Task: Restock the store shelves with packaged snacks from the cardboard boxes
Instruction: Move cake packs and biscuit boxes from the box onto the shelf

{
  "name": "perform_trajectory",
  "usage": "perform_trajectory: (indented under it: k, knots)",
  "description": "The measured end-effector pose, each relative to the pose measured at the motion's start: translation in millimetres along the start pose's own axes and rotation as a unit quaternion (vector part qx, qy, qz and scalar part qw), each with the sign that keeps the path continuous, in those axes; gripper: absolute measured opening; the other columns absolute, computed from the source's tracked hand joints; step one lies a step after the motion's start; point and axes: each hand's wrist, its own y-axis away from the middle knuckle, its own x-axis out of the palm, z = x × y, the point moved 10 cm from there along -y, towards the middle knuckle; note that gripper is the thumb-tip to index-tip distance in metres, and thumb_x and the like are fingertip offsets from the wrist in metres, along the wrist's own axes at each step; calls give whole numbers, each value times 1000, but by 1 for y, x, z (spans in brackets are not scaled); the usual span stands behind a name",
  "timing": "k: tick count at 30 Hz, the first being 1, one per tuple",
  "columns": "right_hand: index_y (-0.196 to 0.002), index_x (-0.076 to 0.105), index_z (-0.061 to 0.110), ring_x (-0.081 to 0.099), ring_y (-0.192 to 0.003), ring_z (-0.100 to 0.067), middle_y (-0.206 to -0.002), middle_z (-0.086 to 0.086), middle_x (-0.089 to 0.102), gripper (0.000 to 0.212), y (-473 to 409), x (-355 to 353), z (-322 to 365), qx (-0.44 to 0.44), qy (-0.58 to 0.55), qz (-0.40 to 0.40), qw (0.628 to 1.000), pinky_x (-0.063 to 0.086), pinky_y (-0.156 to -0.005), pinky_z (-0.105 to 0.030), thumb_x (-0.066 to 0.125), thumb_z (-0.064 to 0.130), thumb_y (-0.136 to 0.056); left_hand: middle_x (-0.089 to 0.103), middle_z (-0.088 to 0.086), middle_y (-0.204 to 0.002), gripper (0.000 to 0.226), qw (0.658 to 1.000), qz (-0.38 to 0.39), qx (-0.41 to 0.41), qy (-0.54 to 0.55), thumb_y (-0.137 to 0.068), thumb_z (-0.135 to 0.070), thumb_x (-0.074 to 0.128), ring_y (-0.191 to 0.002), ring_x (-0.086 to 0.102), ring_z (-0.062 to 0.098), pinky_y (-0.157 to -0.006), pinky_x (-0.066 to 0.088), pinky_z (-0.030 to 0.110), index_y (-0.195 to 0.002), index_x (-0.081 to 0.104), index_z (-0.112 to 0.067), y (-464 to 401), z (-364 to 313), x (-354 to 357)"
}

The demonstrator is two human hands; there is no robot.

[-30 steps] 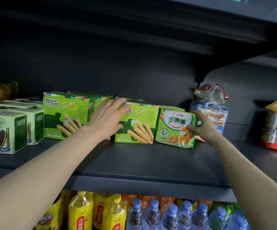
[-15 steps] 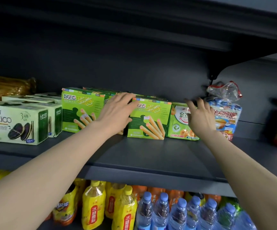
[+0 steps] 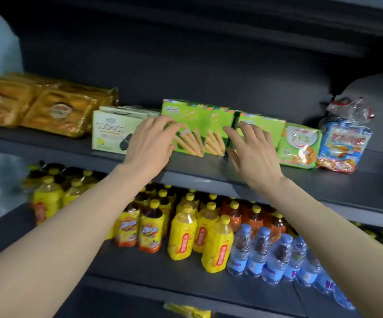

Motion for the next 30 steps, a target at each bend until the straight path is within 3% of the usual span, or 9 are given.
perform_trajectory:
  k: [5,8,16,22,30]
  knots:
    - [-141,51,16,49,-121,-37,-136,-14,53,48,1,-2,135,-22,-76,17,997,40,-97,-50,53,28,-95,58,9,-129,53,999,17,-42,-15,-82,-18,77,-115,54,36,-93,49,48,-132,60,-12,92,88,-35]
    - [-138,54,14,53,-113,-39,-133,-16,55,46,13,16,215,-36,-118,47,991,41,-89,-47,53,31,-95,58,9,-129,53,995,43,-82,-29,-84,-21,75,-114,54,36,-93,48,49,-133,59,-13,157,146,-43]
    - [-138,54,16,56,-109,-40,-131,-15,55,47,73,74,409,-54,-241,139,959,44,-84,-47,54,31,-94,60,13,-126,50,962,148,-223,-50,-85,-20,74,-108,56,39,-88,49,51,-132,59,-12,361,278,-34]
    - [-144,49,13,56,-113,-39,-133,-17,55,51,165,142,548,-91,-333,250,904,45,-90,-49,55,28,-96,62,16,-117,51,898,245,-362,-53,-83,-19,74,-103,58,40,-78,52,47,-131,58,-9,549,333,4]
    - [-145,46,19,53,-122,-33,-140,-10,52,51,301,249,698,-123,-380,405,822,48,-98,-48,61,29,-97,57,14,-121,61,792,320,-516,-56,-81,-23,73,-103,56,36,-89,50,47,-136,50,-10,780,351,79]
